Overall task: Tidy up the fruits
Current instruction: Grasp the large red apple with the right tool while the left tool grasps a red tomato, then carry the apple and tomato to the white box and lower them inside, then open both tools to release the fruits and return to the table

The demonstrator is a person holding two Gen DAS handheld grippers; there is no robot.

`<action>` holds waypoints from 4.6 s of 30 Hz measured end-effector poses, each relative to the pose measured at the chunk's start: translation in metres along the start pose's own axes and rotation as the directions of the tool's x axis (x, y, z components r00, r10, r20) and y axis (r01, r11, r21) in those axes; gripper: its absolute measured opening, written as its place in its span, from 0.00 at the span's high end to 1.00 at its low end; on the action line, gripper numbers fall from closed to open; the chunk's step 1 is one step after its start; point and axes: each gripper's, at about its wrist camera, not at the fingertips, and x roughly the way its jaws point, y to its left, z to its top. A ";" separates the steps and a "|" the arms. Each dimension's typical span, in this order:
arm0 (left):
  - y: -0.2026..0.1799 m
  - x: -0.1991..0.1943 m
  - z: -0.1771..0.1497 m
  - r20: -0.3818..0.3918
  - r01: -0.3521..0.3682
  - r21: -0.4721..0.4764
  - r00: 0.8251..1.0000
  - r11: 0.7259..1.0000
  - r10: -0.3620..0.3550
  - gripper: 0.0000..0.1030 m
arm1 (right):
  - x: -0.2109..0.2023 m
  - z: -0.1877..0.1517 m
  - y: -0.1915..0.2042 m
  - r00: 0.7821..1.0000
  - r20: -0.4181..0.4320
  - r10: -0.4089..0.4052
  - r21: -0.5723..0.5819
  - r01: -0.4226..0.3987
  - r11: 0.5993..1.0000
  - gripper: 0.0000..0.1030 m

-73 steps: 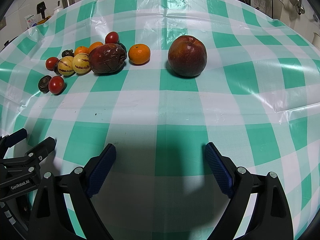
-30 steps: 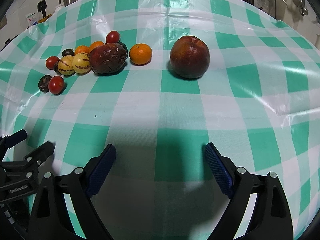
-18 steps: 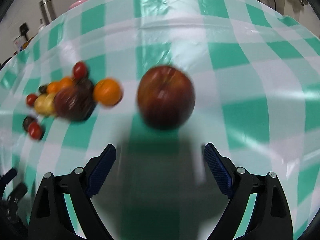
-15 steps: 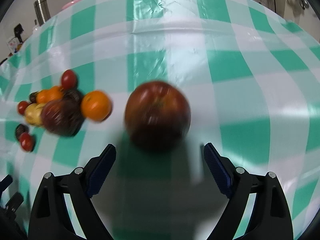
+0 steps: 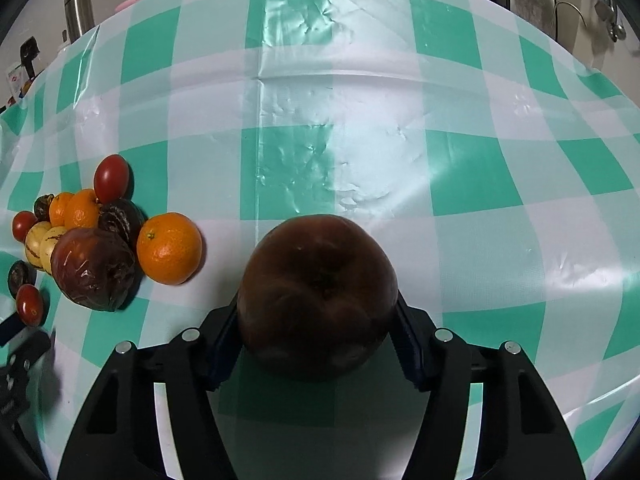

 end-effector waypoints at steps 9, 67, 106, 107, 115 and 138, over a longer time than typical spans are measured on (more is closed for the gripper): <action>-0.010 0.002 0.011 0.030 -0.045 0.002 0.999 0.999 0.045 0.63 | -0.001 0.000 -0.023 1.000 0.002 0.016 0.014 -0.016 1.000 0.41; -0.318 -0.225 -0.252 0.134 0.108 0.745 0.943 0.658 -0.306 0.63 | -0.298 -0.385 -0.273 0.977 0.130 -0.169 0.406 0.103 0.908 0.40; -0.475 -0.139 -0.426 -0.363 0.414 0.892 0.896 0.183 -0.255 0.63 | -0.132 -0.461 -0.389 0.881 -0.437 -0.180 0.329 0.343 0.880 0.40; -0.477 -0.131 -0.430 -0.376 0.419 0.890 0.898 0.181 -0.230 0.63 | -0.122 -0.462 -0.391 0.869 -0.462 -0.179 0.310 0.347 0.885 0.40; -0.486 -0.090 -0.446 -0.440 0.447 0.872 0.895 0.200 -0.079 0.63 | -0.075 -0.472 -0.393 0.801 -0.570 -0.183 0.213 0.359 0.909 0.40; -0.417 -0.202 -0.375 -0.366 0.522 0.848 0.701 0.090 -0.612 0.15 | -0.238 -0.444 -0.396 0.897 -0.350 -0.271 0.412 0.407 0.815 0.15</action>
